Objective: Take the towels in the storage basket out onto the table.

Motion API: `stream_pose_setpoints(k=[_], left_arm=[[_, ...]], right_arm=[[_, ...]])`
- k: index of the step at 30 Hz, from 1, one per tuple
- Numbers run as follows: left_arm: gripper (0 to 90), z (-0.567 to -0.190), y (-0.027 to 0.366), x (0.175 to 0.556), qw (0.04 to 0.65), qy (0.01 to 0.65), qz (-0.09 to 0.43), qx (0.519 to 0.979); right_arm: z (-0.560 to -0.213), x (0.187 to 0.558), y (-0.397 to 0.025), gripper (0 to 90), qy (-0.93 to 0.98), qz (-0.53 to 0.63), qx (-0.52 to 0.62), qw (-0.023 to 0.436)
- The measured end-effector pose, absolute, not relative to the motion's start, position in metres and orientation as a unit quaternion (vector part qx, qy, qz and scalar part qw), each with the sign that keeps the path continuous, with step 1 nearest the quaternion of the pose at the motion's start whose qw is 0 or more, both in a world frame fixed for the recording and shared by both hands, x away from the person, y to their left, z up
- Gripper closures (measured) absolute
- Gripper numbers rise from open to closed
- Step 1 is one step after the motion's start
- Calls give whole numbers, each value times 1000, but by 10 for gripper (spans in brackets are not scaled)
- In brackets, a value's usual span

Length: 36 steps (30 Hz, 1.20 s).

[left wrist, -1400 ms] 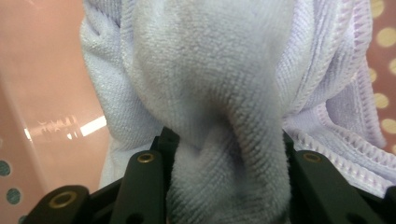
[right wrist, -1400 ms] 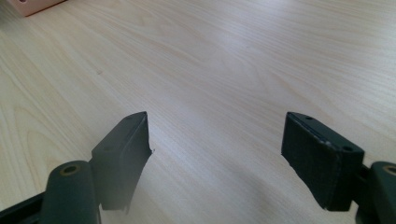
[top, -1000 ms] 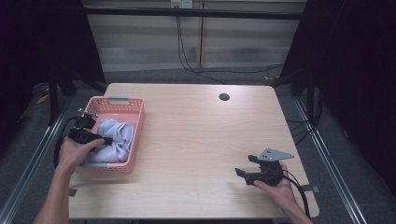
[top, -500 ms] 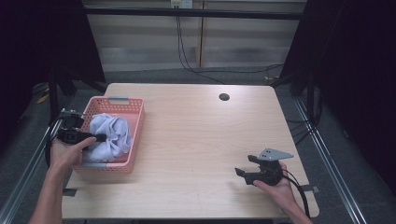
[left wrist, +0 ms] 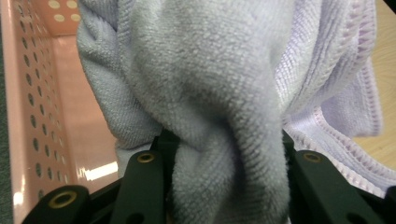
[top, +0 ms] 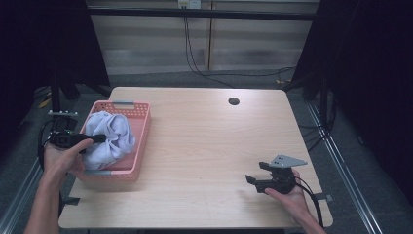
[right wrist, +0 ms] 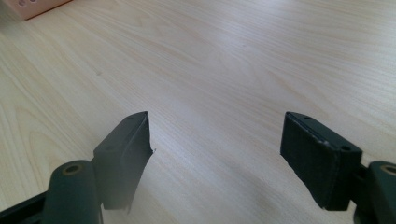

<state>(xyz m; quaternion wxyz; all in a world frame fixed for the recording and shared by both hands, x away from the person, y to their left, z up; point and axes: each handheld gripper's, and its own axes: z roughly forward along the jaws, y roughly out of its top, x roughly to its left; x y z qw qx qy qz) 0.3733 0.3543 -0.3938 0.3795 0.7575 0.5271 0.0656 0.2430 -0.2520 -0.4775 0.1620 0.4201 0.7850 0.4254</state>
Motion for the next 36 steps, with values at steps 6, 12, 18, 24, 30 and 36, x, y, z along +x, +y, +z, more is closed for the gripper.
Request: stream_pose_setpoints(k=[6,12,18,24,30,36], left_arm=[[607,-383,355,372,398,517,75,754],[608,-371,354,373,415,514,81,747],[607,-355,354,368,422,505,89,747],[607,-347,354,367,439,501,93,741],[606,-340,349,362,453,491,96,738],[606,-329,340,356,451,488,105,740]], right_arm=[[-477,243,-252,239,785,426,420,163],[-477,244,-252,239,784,427,421,160],[-478,244,-252,239,783,426,425,160],[-477,243,-254,239,781,427,426,164],[-477,244,-255,237,779,427,430,163],[-476,242,-257,237,780,427,426,165]])
